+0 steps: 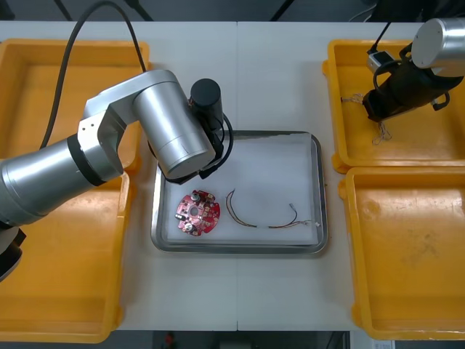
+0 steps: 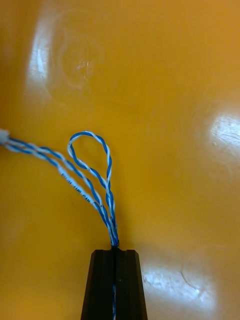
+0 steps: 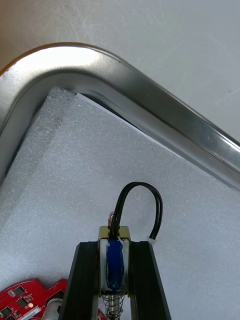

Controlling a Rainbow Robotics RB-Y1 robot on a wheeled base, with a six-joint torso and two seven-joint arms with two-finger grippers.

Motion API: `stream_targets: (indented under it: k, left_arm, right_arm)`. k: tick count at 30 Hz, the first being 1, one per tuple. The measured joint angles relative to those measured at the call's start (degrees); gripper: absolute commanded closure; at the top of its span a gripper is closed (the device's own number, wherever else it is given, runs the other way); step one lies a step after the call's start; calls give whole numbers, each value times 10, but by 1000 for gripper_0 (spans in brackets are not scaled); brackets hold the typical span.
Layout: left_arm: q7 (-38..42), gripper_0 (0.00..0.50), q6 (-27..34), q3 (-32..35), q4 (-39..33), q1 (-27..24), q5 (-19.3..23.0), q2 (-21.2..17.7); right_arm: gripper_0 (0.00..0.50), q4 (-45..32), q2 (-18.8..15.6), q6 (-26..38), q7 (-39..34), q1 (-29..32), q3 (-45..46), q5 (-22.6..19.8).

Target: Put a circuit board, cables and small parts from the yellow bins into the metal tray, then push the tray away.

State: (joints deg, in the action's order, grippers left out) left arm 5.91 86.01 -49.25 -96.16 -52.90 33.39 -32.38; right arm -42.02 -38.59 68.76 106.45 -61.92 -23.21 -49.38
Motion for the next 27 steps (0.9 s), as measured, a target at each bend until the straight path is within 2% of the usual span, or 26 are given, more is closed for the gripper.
stream_targets:
  k: [3,8,10,12,14,15,17,21,27]
  left_arm:
    - [1,498,-1,-1,3,0,-4,1]
    - [3,496,-1,-13,5,0,-34,2]
    - [3,473,-2,-18,6,0,-34,2]
    - [3,421,-4,-20,6,0,-34,2]
    - [3,224,-4,-21,7,0,-34,2]
    - [3,190,-4,-21,7,0,-34,2]
    - [3,82,-4,-21,8,0,-34,2]
    - [3,0,-4,-21,8,0,-33,2]
    - [3,0,-4,-21,8,0,-33,2]
  right_arm:
    - [500,-32,-17,33,18,1,0,0]
    - [500,-76,-43,98,27,1,21,0]
    - [500,-91,-50,125,28,1,37,0]
    - [500,-108,-56,154,28,1,54,0]
    - [500,-123,-62,180,28,2,69,0]
    - [500,-131,-64,193,29,2,77,0]
    - [500,-146,-68,222,31,2,94,0]
    - [500,-180,-74,281,51,4,129,0]
    - [500,-257,-84,345,53,19,161,0]
